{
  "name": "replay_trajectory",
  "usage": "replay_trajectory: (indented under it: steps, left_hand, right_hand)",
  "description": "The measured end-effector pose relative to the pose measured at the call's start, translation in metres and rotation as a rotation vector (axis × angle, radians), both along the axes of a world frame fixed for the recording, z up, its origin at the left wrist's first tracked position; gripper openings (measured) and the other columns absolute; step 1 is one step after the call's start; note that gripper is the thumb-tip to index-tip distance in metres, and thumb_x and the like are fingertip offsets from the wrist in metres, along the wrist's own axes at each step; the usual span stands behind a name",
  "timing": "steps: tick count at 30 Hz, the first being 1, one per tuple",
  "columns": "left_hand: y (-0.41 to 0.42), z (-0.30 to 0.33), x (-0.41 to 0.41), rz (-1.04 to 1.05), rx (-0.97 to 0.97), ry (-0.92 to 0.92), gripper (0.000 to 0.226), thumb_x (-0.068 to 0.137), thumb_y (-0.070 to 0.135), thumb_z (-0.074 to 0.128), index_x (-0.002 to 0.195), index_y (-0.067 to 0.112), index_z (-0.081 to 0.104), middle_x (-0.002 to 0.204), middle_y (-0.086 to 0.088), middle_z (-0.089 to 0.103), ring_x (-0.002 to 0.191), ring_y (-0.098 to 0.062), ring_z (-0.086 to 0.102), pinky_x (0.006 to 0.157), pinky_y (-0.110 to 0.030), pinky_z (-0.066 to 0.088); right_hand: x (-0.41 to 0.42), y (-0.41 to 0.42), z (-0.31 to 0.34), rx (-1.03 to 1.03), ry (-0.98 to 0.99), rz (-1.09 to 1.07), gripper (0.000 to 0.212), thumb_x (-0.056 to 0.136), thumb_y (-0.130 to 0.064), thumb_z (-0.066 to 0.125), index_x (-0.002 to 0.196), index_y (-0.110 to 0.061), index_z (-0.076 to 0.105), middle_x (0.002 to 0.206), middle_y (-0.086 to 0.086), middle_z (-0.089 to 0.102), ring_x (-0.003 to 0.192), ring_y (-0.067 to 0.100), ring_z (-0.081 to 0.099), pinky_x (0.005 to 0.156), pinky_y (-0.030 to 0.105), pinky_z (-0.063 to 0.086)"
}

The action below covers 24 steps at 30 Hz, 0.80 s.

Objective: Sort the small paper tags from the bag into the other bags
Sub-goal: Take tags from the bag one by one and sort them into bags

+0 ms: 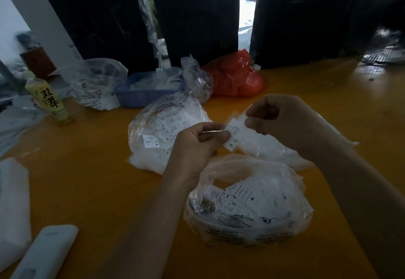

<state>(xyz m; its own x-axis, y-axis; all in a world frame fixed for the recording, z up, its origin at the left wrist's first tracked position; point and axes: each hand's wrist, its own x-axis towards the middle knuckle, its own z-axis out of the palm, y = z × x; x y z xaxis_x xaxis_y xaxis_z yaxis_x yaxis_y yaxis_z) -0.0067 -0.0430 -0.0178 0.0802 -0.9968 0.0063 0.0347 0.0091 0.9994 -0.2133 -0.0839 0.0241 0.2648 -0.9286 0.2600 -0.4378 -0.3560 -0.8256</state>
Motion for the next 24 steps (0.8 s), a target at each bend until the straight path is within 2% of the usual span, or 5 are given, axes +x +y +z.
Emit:
replay_trajectory:
  steps: [3, 6, 14, 21, 24]
  left_hand:
    - [0.001, 0.001, 0.000, 0.033, -0.030, -0.018, 0.020, 0.086, 0.026, 0.084, 0.104, 0.026, 0.077, 0.096, 0.002, 0.082, 0.095, -0.027, 0.077, 0.069, -0.029, 0.059]
    - [0.001, 0.002, -0.001, 0.036, -0.037, 0.004, 0.020, 0.087, 0.024, 0.083, 0.106, 0.026, 0.076, 0.095, 0.000, 0.082, 0.087, -0.024, 0.077, 0.058, -0.020, 0.054]
    - [0.000, 0.002, 0.003, 0.073, -0.118, -0.270, 0.014, 0.091, 0.027, 0.079, 0.103, 0.031, 0.073, 0.084, 0.010, 0.079, 0.064, 0.003, 0.067, 0.057, -0.011, 0.049]
    - [-0.002, 0.001, 0.005, 0.031, -0.125, -0.112, 0.023, 0.086, 0.028, 0.085, 0.106, 0.031, 0.074, 0.098, 0.002, 0.079, 0.092, -0.014, 0.077, 0.084, -0.032, 0.061]
    - [-0.006, 0.001, 0.013, 0.134, -0.213, -0.259, 0.024, 0.088, 0.020, 0.083, 0.106, 0.030, 0.072, 0.095, 0.009, 0.078, 0.085, -0.008, 0.077, 0.075, -0.021, 0.061]
  right_hand:
    - [0.002, -0.001, 0.000, -0.009, -0.053, -0.051, 0.011, 0.087, -0.024, 0.078, 0.094, -0.026, 0.070, 0.080, -0.007, 0.073, 0.071, 0.007, 0.069, 0.068, 0.025, 0.056]
    - [0.006, 0.001, -0.001, 0.118, -0.075, -0.013, 0.033, 0.078, -0.048, 0.076, 0.104, -0.031, 0.066, 0.084, -0.012, 0.074, 0.074, 0.006, 0.071, 0.066, 0.022, 0.057]
    - [0.008, 0.000, -0.005, 0.138, 0.030, 0.088, 0.007, 0.088, -0.024, 0.077, 0.083, -0.019, 0.075, 0.075, -0.005, 0.076, 0.069, 0.011, 0.072, 0.062, 0.020, 0.059]
    - [0.014, -0.003, -0.014, 0.153, -0.058, 0.007, 0.011, 0.093, -0.021, 0.071, 0.084, -0.017, 0.073, 0.073, -0.003, 0.075, 0.065, 0.010, 0.070, 0.059, 0.019, 0.056]
    - [0.008, -0.007, -0.012, 0.181, -0.081, -0.036, 0.010, 0.095, -0.019, 0.069, 0.087, -0.015, 0.071, 0.072, -0.004, 0.074, 0.061, 0.007, 0.068, 0.057, 0.018, 0.055]
